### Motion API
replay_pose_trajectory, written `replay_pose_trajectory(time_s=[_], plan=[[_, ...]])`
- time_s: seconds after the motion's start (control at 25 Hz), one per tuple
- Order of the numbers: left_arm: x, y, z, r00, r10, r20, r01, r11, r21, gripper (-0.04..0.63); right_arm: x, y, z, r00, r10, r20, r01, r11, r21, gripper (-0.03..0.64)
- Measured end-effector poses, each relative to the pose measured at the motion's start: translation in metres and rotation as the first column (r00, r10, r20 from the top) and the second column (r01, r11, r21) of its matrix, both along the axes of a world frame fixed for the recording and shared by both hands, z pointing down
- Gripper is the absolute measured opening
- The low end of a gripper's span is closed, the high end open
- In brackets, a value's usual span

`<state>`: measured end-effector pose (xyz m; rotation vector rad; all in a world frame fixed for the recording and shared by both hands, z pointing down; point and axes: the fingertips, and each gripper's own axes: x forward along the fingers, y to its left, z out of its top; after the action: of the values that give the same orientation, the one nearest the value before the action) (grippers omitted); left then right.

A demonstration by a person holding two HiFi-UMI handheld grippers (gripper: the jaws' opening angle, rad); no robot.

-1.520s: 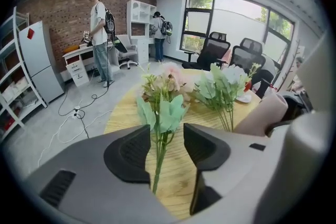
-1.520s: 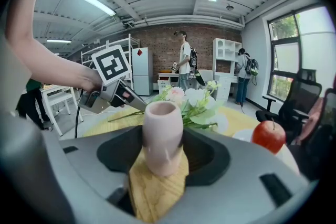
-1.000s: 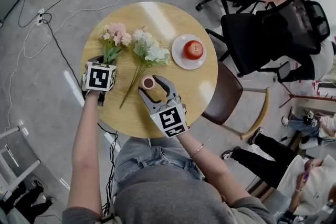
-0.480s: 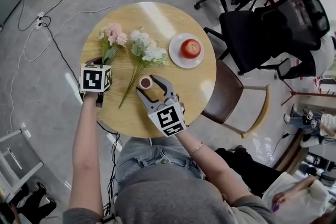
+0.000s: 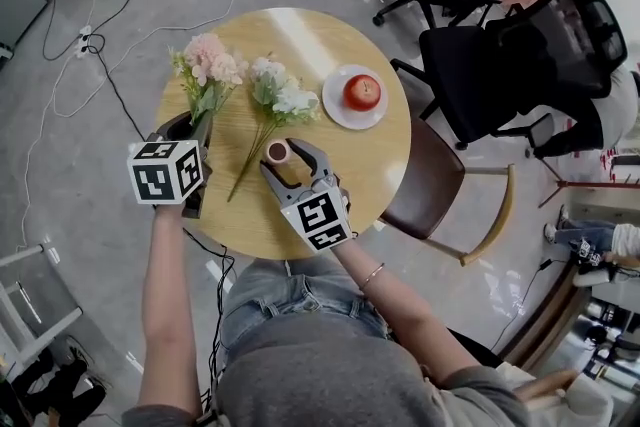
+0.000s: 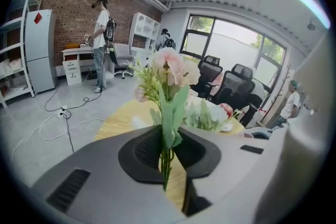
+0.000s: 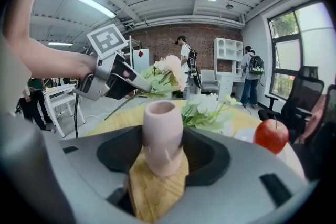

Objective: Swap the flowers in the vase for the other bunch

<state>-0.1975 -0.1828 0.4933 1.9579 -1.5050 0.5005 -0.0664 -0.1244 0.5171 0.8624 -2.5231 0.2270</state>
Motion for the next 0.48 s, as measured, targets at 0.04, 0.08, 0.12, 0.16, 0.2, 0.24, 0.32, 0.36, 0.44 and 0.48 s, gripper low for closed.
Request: replay_pose_trajectory(time_s=[0.04,0.08,0.12,0.16,0.2,0.24,0.32,0.36,0.44,0.48], plan=[[0.004,0.001,-0.008,1.0,0.004,-0.015,-0.004,1.0,0.023,0.055,0.0,0.0,0.0,1.0,0.0,0.001,0.0,1.0,0.0,0.249],[0.008,0.001,-0.017,1.0,0.01,-0.029,-0.008,0.999,0.047,0.055,0.0,0.0,0.001,1.0,0.001,0.001,-0.001,1.0,0.0,0.249],[0.012,0.001,-0.025,0.999,0.015,-0.043,-0.012,0.998,0.068,0.055,0.0,0.0,0.0,1.0,0.001,0.001,-0.001,1.0,0.001,0.249],[0.017,0.0,-0.033,0.998,0.021,-0.057,-0.016,0.996,0.089,0.055,0.001,0.0,0.0,1.0,0.002,0.001,-0.002,1.0,0.001,0.249],[0.021,0.0,-0.041,0.997,0.026,-0.07,-0.019,0.994,0.107,0.054,0.001,0.0,0.0,1.0,0.003,0.001,-0.003,1.0,0.001,0.249],[0.025,0.0,-0.049,0.996,0.032,-0.083,-0.021,0.992,0.125,0.054,0.001,0.0,0.0,1.0,0.005,0.001,-0.005,1.0,0.001,0.249],[0.033,0.0,-0.064,0.993,0.043,-0.11,-0.026,0.987,0.157,0.054,0.001,0.0,-0.001,1.0,0.007,0.0,-0.007,1.0,0.001,0.249],[0.037,0.0,-0.07,0.991,0.051,-0.123,-0.03,0.985,0.171,0.054,0.0,0.0,-0.001,1.0,0.008,0.0,-0.008,1.0,0.002,0.249],[0.044,0.002,-0.082,0.986,0.076,-0.149,-0.046,0.98,0.195,0.054,-0.001,0.002,-0.001,1.0,0.008,-0.005,-0.008,1.0,0.004,0.249],[0.049,0.004,-0.087,0.982,0.095,-0.166,-0.06,0.977,0.205,0.054,-0.001,0.002,0.0,1.0,0.008,-0.009,-0.008,1.0,0.006,0.249]])
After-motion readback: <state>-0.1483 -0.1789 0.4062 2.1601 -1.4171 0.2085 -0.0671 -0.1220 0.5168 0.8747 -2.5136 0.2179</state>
